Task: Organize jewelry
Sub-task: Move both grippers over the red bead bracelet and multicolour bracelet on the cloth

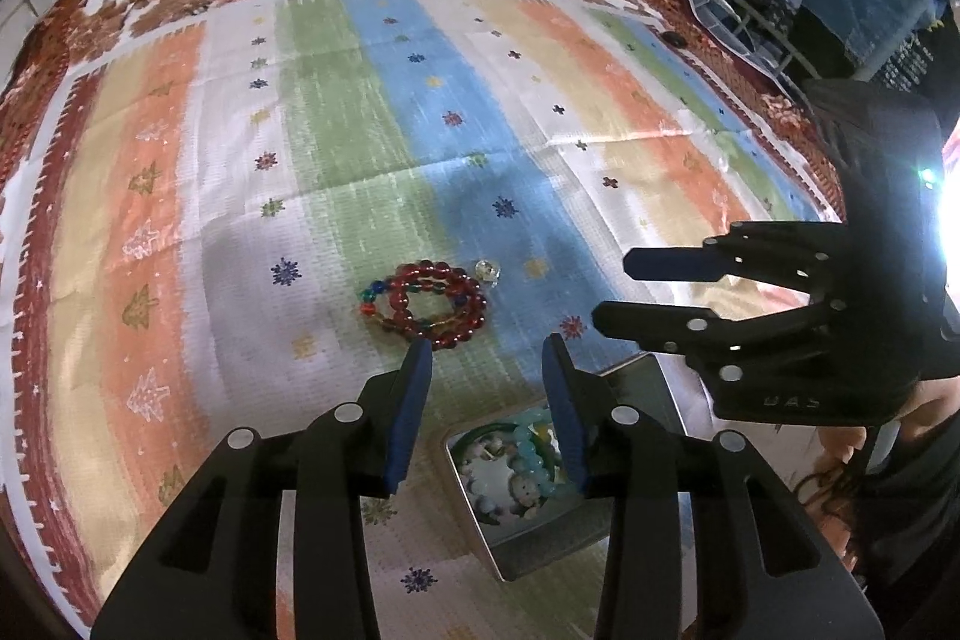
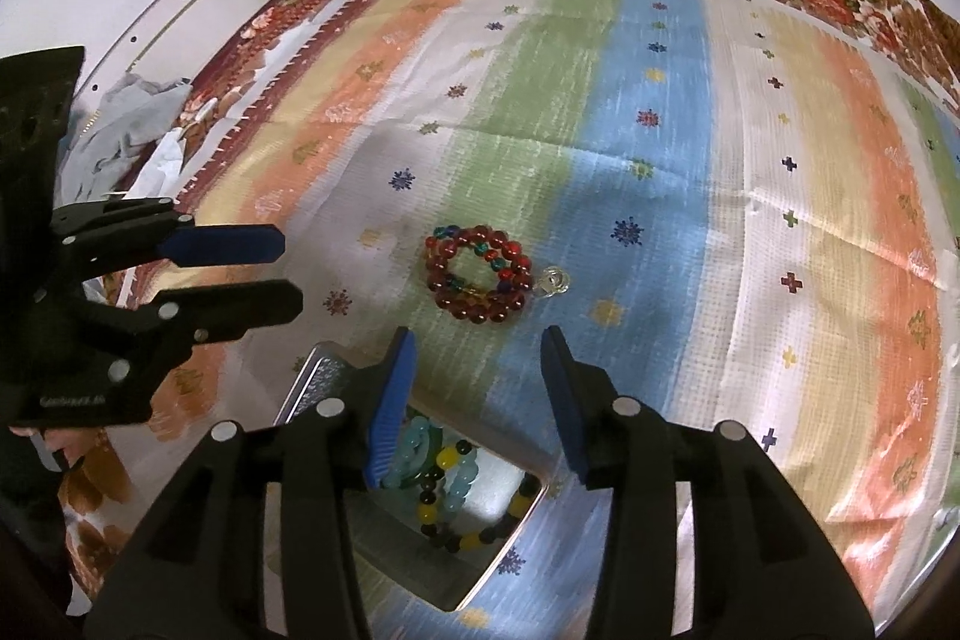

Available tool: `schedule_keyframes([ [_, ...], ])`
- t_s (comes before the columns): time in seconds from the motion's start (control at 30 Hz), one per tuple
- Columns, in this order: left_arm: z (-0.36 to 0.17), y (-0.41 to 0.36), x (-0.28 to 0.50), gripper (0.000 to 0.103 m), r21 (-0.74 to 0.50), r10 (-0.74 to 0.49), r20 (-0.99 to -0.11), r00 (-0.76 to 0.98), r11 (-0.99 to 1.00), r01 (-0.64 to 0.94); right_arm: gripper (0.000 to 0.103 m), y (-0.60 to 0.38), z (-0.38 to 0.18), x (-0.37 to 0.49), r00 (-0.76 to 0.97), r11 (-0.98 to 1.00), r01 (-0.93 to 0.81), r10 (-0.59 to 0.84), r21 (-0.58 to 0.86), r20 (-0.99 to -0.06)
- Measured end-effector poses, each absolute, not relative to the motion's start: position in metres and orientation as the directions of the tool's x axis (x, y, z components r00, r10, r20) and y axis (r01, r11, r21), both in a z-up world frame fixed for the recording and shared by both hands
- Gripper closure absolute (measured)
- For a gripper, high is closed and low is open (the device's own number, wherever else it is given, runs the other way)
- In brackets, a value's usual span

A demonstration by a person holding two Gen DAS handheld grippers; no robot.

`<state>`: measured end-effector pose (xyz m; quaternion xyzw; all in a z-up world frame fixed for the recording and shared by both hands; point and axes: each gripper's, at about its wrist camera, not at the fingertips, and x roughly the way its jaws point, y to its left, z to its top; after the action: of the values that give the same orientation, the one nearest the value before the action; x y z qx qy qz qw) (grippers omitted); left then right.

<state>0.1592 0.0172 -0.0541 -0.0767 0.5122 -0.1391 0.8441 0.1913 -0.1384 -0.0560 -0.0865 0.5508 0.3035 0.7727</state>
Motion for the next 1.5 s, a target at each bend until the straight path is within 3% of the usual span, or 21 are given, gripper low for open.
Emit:
schedule_keyframes([
  [0.8, -0.117, 0.01, 0.209, 0.065, -0.146, -0.186, -0.937, 0.297, 0.978, 0.151, 0.053, -0.131, -0.092, 0.22, 0.172, 0.826, -0.546, 0.269, 0.135, -0.948],
  [1.13, -0.139, 0.024, 0.231, 0.065, -0.16, -0.178, -0.948, 0.263, 0.983, 0.087, 0.053, -0.127, -0.109, 0.24, 0.136, 0.835, -0.531, 0.249, 0.141, -0.959],
  [1.5, -0.149, 0.013, 0.247, 0.065, -0.16, -0.187, -0.954, 0.235, 0.978, 0.131, 0.053, -0.125, -0.113, 0.248, 0.111, 0.825, -0.541, 0.26, 0.161, -0.959],
])
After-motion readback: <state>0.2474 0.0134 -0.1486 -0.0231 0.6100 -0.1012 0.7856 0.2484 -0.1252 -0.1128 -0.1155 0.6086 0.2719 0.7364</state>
